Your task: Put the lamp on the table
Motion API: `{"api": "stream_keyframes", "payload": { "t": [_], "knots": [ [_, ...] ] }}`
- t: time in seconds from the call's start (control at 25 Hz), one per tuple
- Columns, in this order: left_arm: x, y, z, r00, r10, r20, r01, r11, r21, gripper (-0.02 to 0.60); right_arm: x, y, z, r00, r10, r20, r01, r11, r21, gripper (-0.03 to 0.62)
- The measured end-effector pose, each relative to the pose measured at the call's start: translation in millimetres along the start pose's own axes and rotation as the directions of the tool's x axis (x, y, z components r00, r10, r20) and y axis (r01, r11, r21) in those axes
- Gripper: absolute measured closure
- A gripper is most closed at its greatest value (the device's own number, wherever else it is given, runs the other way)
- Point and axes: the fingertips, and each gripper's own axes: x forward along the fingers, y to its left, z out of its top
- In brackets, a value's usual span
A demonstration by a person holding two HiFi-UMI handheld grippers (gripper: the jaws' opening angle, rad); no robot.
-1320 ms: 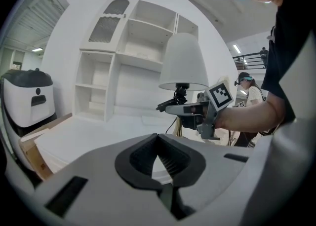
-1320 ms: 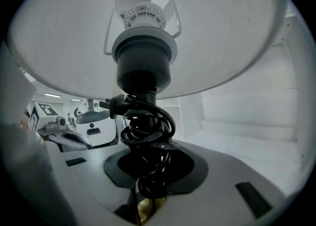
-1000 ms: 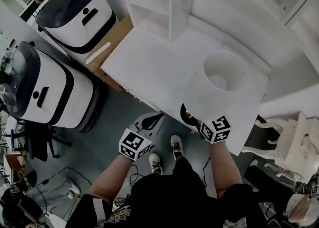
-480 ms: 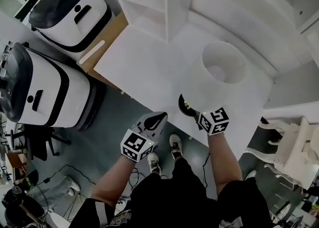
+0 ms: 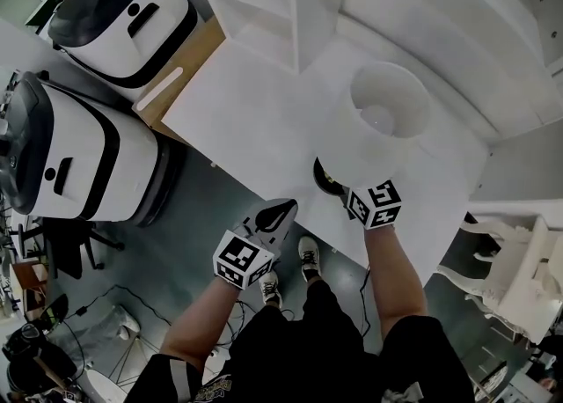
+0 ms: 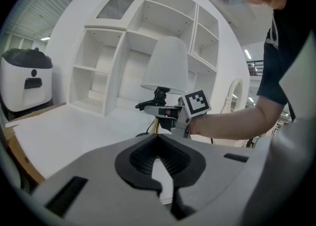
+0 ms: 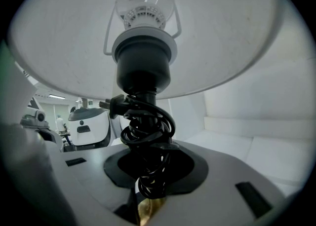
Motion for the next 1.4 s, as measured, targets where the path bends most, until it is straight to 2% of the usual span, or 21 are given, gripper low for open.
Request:
{"api": "stream_keyframes", "payload": {
  "t": [0.56,1.4],
  "knots": [
    [2,10,-13,1.000,0.023,-0.009,-0.023,0.999,-0.035,0.574,30,-8,-7,1.000,0.010,0.008,-0.010,1.000,-0.024,0.482],
    [-17,19,-30,0.999,0.013,-0.037,-0.015,0.998,-0.058,0.574,31,0,-11,0.999,0.004,0.050,-0.002,0.999,-0.052,0.479]
  ]
}}
